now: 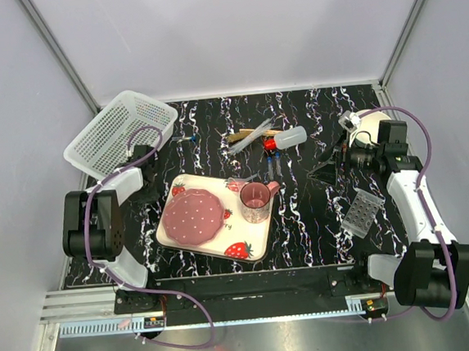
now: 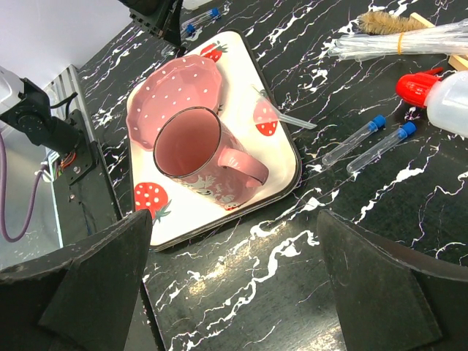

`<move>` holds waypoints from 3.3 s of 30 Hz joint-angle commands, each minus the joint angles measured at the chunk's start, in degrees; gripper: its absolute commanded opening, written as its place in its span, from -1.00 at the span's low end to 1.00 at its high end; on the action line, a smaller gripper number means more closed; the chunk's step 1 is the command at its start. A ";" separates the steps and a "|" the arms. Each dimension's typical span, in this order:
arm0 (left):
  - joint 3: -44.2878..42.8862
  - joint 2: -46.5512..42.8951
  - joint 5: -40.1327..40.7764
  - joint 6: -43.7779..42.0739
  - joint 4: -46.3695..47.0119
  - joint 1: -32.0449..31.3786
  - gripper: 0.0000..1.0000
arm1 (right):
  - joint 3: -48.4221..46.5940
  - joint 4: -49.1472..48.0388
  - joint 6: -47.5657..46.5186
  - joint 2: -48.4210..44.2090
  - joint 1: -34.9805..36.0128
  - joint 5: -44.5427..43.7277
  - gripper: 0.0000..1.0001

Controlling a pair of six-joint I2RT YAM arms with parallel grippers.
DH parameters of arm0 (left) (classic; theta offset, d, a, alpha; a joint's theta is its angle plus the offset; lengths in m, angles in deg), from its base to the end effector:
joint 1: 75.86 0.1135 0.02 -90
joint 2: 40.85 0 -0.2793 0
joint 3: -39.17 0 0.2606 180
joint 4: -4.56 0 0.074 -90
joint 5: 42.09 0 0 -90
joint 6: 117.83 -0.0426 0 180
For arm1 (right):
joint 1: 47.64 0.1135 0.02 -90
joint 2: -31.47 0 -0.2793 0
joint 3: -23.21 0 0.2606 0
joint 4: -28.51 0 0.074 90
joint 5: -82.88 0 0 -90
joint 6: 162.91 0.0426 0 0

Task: Organize the chemistry lab equipment

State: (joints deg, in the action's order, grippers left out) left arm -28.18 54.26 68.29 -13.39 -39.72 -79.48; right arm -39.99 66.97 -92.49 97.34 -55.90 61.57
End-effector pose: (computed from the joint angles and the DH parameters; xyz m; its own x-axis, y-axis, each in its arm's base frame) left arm 0.3109 -0.0048 0.1619 -0.9074 -0.1768 -0.3812 -0.2832 0.9275 0.2439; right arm 0.2368 0.0057 0.2974 -0.3981 -0.0653 -0.9150 -0.8232 0.4655 0.3249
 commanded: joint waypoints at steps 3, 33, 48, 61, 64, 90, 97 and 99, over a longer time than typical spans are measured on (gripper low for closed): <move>-1.33 1.22 -4.11 0.06 0.55 0.63 -0.35 | -0.38 -0.27 -1.17 -1.71 0.17 1.72 1.00; 2.62 -22.68 -22.64 0.59 0.99 0.63 -0.82 | -0.21 2.27 -3.63 -2.85 -0.19 5.49 0.99; 8.69 -43.25 -50.45 18.69 27.52 -18.92 -0.82 | -23.66 27.85 -6.81 2.59 16.06 -0.57 1.00; 3.68 -33.69 -39.72 21.51 38.07 -39.71 -0.82 | -30.45 20.92 19.21 11.04 25.30 -3.03 0.98; 2.54 -31.31 -38.66 21.60 38.95 -41.91 -0.82 | -28.69 19.07 21.33 11.65 25.92 -3.29 0.97; -2.30 -25.24 -35.68 20.19 37.73 -47.97 -0.81 | -27.46 20.12 19.84 13.68 28.11 -6.55 -0.59; -0.63 -29.27 -35.06 19.14 37.11 -47.80 0.00 | -26.75 21.08 15.80 9.64 25.23 -7.95 -0.76; 1.12 -33.29 -33.84 16.60 35.63 -47.80 0.28 | -25.35 20.91 14.92 7.36 21.63 -9.00 -0.77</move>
State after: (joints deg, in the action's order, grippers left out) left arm -27.75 28.32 31.92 6.63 -5.62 -127.17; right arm -66.65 87.65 -74.61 110.21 -29.34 53.68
